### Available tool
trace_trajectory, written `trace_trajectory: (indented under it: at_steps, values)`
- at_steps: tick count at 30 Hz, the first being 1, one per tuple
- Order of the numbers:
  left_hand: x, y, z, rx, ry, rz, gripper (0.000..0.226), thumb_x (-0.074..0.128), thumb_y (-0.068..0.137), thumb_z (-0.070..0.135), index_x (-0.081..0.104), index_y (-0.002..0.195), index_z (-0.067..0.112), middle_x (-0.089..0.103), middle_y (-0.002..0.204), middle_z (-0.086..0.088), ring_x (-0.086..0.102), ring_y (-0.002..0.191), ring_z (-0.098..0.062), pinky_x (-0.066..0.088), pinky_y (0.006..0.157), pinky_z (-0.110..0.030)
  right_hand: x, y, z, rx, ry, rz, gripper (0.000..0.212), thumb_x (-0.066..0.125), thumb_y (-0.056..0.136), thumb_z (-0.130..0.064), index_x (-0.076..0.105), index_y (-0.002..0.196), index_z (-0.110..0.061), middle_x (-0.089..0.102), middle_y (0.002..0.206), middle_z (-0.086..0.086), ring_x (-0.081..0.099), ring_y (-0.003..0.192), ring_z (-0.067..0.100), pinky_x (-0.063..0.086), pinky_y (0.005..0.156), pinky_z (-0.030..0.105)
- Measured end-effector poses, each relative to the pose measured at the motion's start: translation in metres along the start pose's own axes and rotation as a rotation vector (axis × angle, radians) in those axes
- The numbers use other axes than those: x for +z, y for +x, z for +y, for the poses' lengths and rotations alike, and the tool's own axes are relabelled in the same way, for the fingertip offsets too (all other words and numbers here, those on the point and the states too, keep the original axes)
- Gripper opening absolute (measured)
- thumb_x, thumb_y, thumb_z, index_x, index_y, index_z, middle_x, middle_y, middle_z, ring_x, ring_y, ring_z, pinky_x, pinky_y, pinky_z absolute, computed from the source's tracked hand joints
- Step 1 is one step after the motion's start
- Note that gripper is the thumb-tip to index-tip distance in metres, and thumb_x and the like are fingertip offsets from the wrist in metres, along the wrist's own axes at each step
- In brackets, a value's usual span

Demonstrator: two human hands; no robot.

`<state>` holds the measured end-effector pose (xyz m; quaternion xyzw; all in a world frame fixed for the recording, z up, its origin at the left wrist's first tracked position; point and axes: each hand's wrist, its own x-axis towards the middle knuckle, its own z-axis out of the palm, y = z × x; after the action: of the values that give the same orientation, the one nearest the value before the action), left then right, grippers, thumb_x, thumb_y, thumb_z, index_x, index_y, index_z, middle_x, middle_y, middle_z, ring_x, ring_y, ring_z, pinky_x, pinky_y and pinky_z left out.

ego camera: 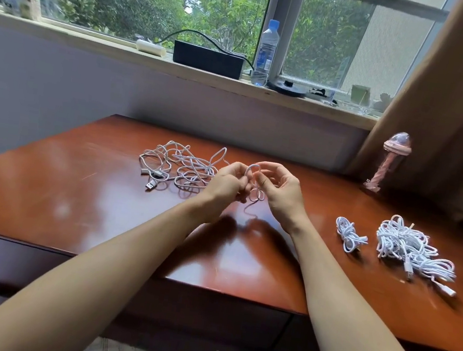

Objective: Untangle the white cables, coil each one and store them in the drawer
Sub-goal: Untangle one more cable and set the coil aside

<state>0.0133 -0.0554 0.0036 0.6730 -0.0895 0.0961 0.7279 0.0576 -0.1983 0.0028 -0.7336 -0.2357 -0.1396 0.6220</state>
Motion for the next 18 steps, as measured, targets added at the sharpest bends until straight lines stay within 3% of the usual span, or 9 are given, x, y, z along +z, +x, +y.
trace_trajectory:
  at_steps: [3, 6, 10, 12, 15, 18]
  values:
    - [-0.001, 0.0, 0.008, -0.053, -0.187, 0.027, 0.021, 0.041, 0.091, -0.006, 0.056, 0.09, 0.009, 0.047, 0.056, 0.001, 0.039, 0.048, -0.011, 0.035, 0.048, -0.022, 0.001, -0.002, 0.003, 0.008, -0.033, -0.068, 0.014, 0.068, 0.097, -0.014, 0.072, 0.111, -0.013, 0.076, 0.099, 0.008, 0.07, 0.084, 0.01, 0.056, 0.076, 0.026]
    - [-0.004, -0.002, 0.014, -0.085, -0.331, 0.003, 0.012, 0.047, 0.089, 0.007, 0.058, 0.09, 0.011, 0.034, 0.056, 0.004, 0.027, 0.047, -0.011, 0.025, 0.05, -0.022, 0.003, -0.006, 0.002, 0.042, -0.067, -0.141, 0.019, 0.062, 0.101, -0.018, 0.071, 0.111, -0.006, 0.076, 0.102, 0.009, 0.067, 0.087, 0.006, 0.053, 0.084, 0.021]
    - [-0.005, -0.006, 0.022, -0.117, -0.449, 0.009, 0.017, 0.048, 0.099, 0.015, 0.064, 0.098, 0.013, 0.028, 0.057, 0.005, 0.026, 0.047, -0.009, 0.028, 0.05, -0.021, 0.005, -0.007, -0.002, 0.103, 0.002, -0.218, 0.039, 0.057, 0.1, -0.037, 0.072, 0.102, -0.001, 0.071, 0.087, 0.009, 0.066, 0.085, 0.017, 0.052, 0.093, 0.037]
    - [-0.007, -0.005, 0.023, -0.128, -0.497, 0.028, 0.021, 0.045, 0.101, 0.016, 0.065, 0.107, 0.013, 0.029, 0.057, 0.006, 0.026, 0.047, -0.008, 0.028, 0.047, -0.019, 0.004, -0.008, -0.004, 0.14, 0.058, -0.203, 0.043, 0.054, 0.098, -0.039, 0.073, 0.101, 0.0, 0.066, 0.079, 0.004, 0.062, 0.082, 0.021, 0.05, 0.089, 0.036]
    - [-0.009, -0.003, 0.023, -0.142, -0.577, 0.043, 0.021, 0.047, 0.101, 0.017, 0.063, 0.113, 0.011, 0.024, 0.057, 0.006, 0.014, 0.055, -0.012, 0.015, 0.052, -0.023, 0.004, -0.009, -0.006, 0.152, 0.064, -0.188, 0.051, 0.05, 0.093, -0.047, 0.074, 0.094, -0.002, 0.058, 0.067, -0.008, 0.052, 0.076, 0.017, 0.046, 0.076, 0.027]
    - [-0.013, -0.002, 0.024, -0.147, -0.673, 0.047, 0.02, 0.051, 0.099, 0.018, 0.065, 0.112, 0.01, 0.018, 0.058, 0.006, 0.008, 0.059, -0.014, 0.01, 0.052, -0.025, 0.003, -0.01, -0.009, 0.142, -0.011, -0.193, 0.059, 0.047, 0.093, -0.054, 0.068, 0.086, 0.0, 0.05, 0.065, -0.004, 0.049, 0.067, 0.016, 0.044, 0.067, 0.022]
